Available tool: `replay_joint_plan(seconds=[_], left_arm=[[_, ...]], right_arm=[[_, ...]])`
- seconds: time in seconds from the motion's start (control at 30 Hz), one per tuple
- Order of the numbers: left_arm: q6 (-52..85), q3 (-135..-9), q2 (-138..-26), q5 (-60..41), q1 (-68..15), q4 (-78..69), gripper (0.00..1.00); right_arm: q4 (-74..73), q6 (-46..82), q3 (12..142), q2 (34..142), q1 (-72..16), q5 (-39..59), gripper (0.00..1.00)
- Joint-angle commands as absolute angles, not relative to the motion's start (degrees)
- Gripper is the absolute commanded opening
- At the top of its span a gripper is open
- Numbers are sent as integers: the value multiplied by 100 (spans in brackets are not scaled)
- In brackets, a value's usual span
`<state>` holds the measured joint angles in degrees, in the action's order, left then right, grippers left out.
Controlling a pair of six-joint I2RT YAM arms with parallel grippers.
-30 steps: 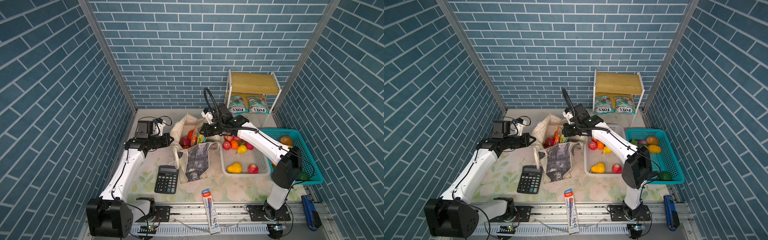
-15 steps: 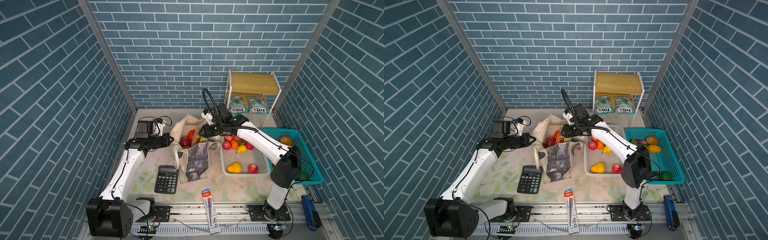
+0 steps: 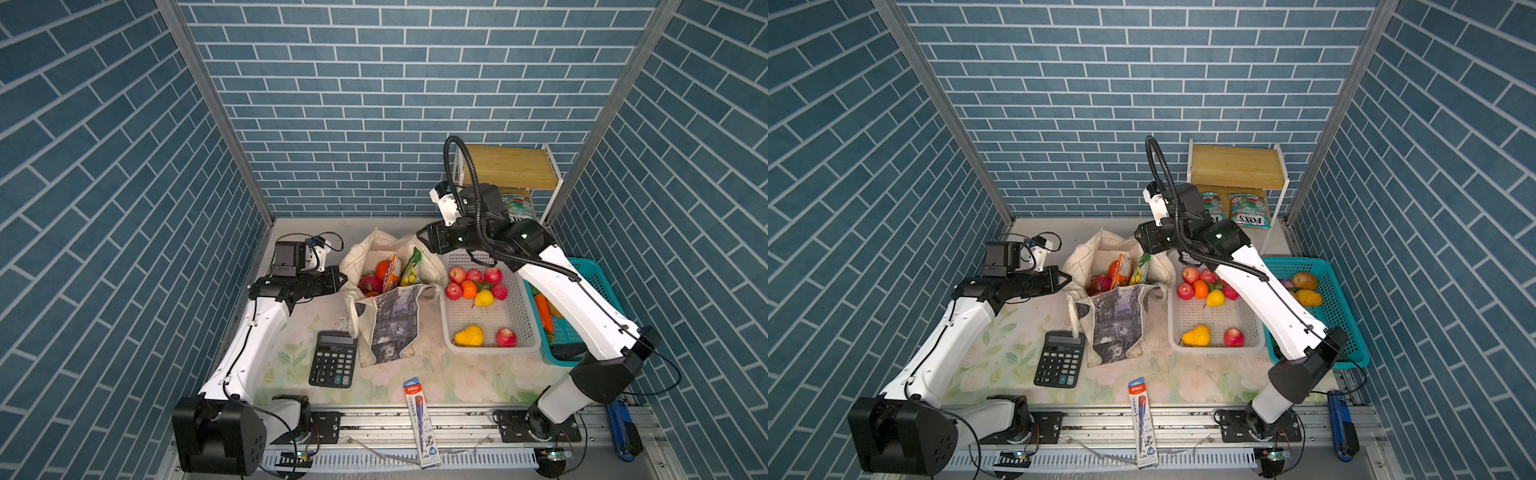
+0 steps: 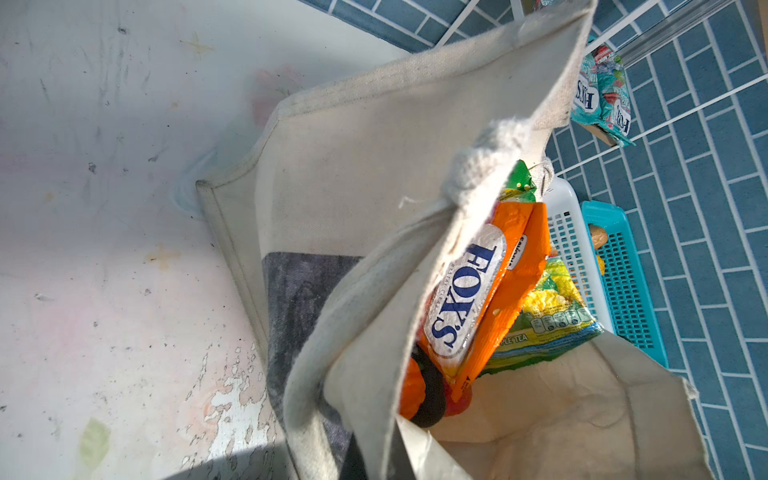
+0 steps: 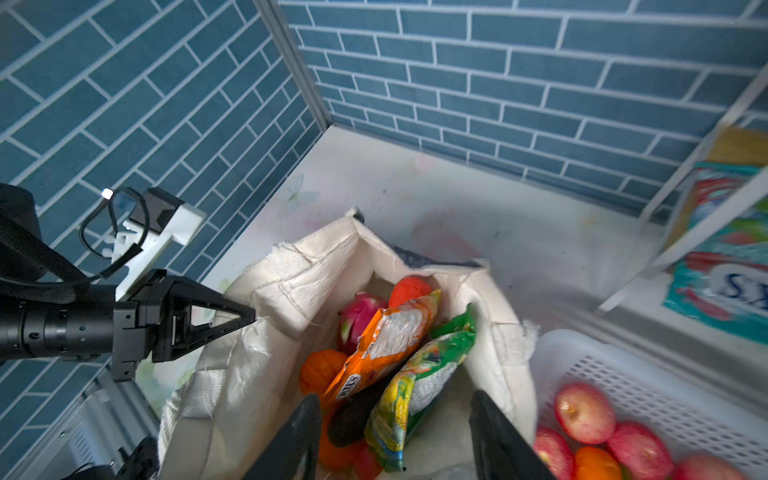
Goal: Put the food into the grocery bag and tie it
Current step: 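Lift the right gripper out of the tote and move to the shelf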
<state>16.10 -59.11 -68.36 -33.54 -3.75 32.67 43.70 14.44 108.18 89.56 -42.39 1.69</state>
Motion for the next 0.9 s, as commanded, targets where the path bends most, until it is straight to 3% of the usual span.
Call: replay_joint_plan(seconds=[0.0, 0.53, 0.87], left_arm=[[1557, -5836, -6747, -3314, -308, 3169, 0], [1573, -5828, -6785, -3331, -308, 3155, 0], [1574, -5836, -6798, -3340, -299, 3146, 0]], right_arm=[[4258, 1099, 10615, 8551, -4130, -650, 58], [2670, 3048, 7976, 6883, -2310, -1303, 51], [1740, 4543, 6926, 7075, -1511, -206, 51]])
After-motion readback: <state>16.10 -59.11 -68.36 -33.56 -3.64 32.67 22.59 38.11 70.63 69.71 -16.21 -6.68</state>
